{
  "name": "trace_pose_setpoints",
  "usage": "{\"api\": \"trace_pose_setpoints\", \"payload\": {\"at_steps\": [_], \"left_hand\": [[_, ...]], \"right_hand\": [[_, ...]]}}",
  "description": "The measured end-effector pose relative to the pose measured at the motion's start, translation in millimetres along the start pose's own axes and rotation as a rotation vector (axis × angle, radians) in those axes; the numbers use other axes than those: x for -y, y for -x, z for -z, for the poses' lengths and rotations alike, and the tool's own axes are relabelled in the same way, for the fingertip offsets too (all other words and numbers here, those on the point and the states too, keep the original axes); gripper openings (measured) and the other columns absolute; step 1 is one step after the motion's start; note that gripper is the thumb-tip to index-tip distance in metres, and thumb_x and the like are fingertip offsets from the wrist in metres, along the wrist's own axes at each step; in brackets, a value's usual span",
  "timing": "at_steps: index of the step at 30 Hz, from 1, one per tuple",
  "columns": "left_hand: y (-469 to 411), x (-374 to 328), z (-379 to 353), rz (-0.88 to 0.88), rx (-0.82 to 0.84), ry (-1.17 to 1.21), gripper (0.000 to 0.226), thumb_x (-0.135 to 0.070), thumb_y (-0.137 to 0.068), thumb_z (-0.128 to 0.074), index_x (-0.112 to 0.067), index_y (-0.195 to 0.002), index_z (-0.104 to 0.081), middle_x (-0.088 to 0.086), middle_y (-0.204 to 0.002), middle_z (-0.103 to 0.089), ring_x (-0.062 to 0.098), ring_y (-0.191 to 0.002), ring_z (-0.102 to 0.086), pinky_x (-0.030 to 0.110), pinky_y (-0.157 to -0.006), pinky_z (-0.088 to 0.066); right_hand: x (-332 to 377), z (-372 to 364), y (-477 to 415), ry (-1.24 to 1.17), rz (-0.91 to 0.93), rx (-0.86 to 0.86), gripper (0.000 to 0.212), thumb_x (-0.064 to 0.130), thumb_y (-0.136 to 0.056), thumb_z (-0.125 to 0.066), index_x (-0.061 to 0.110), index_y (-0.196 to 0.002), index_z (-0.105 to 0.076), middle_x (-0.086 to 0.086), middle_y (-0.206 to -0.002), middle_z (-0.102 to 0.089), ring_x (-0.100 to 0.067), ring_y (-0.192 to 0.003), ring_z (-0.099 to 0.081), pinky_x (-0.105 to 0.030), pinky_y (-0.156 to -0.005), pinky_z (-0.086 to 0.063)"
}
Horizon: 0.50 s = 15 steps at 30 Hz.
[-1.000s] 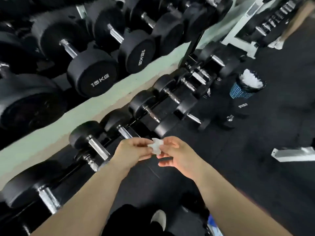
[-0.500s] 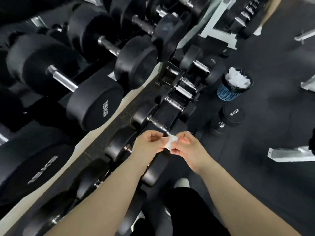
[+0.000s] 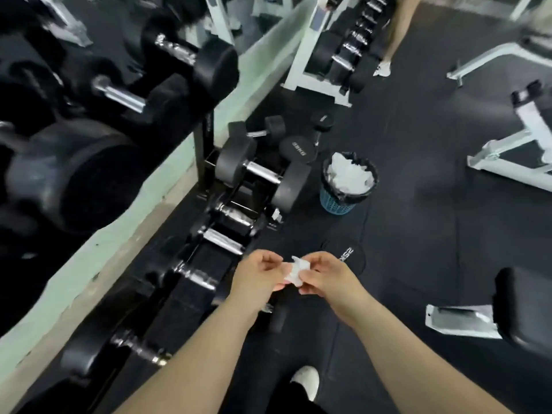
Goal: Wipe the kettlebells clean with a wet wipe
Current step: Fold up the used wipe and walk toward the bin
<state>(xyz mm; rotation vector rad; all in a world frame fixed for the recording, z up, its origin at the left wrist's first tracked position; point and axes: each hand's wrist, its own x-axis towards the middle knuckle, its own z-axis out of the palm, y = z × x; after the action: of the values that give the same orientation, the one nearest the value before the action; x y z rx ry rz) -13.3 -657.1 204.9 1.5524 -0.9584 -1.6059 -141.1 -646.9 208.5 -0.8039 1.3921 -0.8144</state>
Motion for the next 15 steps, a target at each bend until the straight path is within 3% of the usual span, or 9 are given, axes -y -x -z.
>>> {"api": "trace_pose_setpoints", "payload": {"at_steps": [5, 8, 11, 15], "left_hand": [[-85.7, -36.6, -93.3, 0.073, 0.040, 0.037, 0.018, -0.003, -0.082, -0.059, -0.017, -0.073, -0.052, 0.000, -0.075, -0.058, 0.010, -0.068, -0.057, 0.017, -0.058, -0.050], [-125.4, -66.6, -139.5, 0.047, 0.101, 0.008, 0.018, -0.003, -0.083, -0.058, -0.019, -0.074, -0.052, -0.003, -0.075, -0.059, 0.009, -0.067, -0.057, 0.014, -0.055, -0.048], [-161.0, -100.4, -185.4, 0.015, 0.164, -0.047, 0.019, -0.004, -0.083, -0.057, -0.019, -0.074, -0.051, -0.003, -0.074, -0.059, 0.009, -0.067, -0.057, 0.021, -0.062, -0.047], [-209.8, -121.0, -232.1, 0.018, 0.146, -0.124, 0.020, -0.005, -0.084, -0.056, -0.019, -0.071, -0.052, -0.002, -0.070, -0.057, 0.008, -0.063, -0.055, 0.021, -0.061, -0.045]], "right_hand": [[43.3, 90.7, -66.3, 0.036, -0.011, -0.105, 0.021, -0.007, -0.080, -0.054, 0.013, -0.074, -0.051, -0.005, -0.073, -0.054, -0.013, -0.061, -0.053, -0.012, -0.046, -0.048], [67.3, 134.9, -92.5, 0.014, 0.000, -0.163, 0.021, -0.007, -0.078, -0.056, 0.012, -0.073, -0.049, -0.007, -0.077, -0.057, -0.014, -0.062, -0.054, -0.014, -0.047, -0.048], [92.0, 182.4, -122.1, -0.048, 0.027, -0.228, 0.020, -0.006, -0.080, -0.055, 0.012, -0.072, -0.050, -0.005, -0.075, -0.057, -0.013, -0.063, -0.055, -0.016, -0.051, -0.050], [102.5, 244.0, -175.2, -0.005, -0.016, -0.303, 0.021, -0.007, -0.079, -0.055, 0.011, -0.070, -0.052, -0.005, -0.066, -0.056, -0.008, -0.048, -0.054, -0.015, -0.044, -0.048]]}}
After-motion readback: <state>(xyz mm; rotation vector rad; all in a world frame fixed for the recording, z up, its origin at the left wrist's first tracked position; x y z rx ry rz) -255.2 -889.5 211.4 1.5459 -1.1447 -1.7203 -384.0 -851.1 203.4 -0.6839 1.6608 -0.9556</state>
